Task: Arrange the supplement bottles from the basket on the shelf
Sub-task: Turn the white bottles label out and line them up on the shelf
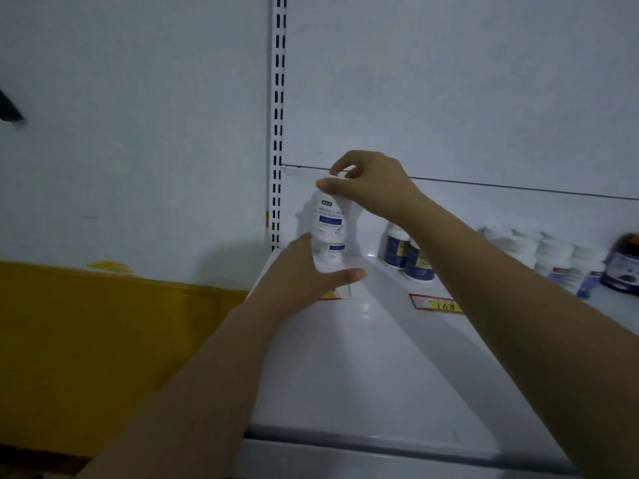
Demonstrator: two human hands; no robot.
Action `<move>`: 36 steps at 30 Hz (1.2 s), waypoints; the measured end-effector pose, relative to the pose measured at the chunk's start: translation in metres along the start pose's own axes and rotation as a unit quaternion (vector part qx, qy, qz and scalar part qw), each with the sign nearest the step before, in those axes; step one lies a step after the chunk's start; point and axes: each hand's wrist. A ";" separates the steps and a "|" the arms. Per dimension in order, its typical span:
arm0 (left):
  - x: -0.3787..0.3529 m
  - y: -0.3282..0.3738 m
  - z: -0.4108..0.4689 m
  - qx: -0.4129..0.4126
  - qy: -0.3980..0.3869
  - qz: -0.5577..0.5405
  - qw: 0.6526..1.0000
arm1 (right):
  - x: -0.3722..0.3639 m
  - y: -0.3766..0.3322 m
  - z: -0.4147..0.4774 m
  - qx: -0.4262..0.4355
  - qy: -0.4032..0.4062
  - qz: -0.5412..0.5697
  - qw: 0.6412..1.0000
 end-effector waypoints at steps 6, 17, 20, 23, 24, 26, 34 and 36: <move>0.004 0.007 -0.002 -0.018 -0.026 -0.076 0.997 | -0.007 0.021 -0.035 -0.065 0.038 0.091 0.993; 0.003 0.005 -0.001 -0.040 -0.027 -0.088 0.995 | -0.004 0.042 -0.062 -0.105 0.021 0.344 0.933; 0.003 0.006 -0.002 -0.038 -0.032 -0.092 0.995 | -0.004 0.040 -0.062 -0.088 0.027 0.348 0.933; 0.003 0.007 -0.003 -0.040 -0.030 -0.088 0.995 | -0.003 0.039 -0.061 -0.079 0.029 0.349 0.933; 0.003 0.008 -0.004 -0.042 -0.027 -0.089 0.995 | -0.003 0.038 -0.062 -0.076 0.028 0.349 0.934; 0.004 0.010 -0.006 -0.047 -0.021 -0.090 0.995 | -0.005 0.036 -0.063 -0.068 0.029 0.340 0.938; 0.005 0.018 -0.011 0.002 -0.161 -0.142 0.977 | -0.004 0.040 -0.058 -0.084 0.036 0.421 0.903; 0.006 0.020 -0.012 0.008 -0.152 -0.162 0.975 | -0.005 0.041 -0.057 -0.080 0.037 0.441 0.893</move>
Point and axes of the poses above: each hand's wrist, its own z-axis towards the middle knuckle, its own x-axis out of the back of the hand, y = z × x, and after that the axes turned 11 degrees about x, right-handed
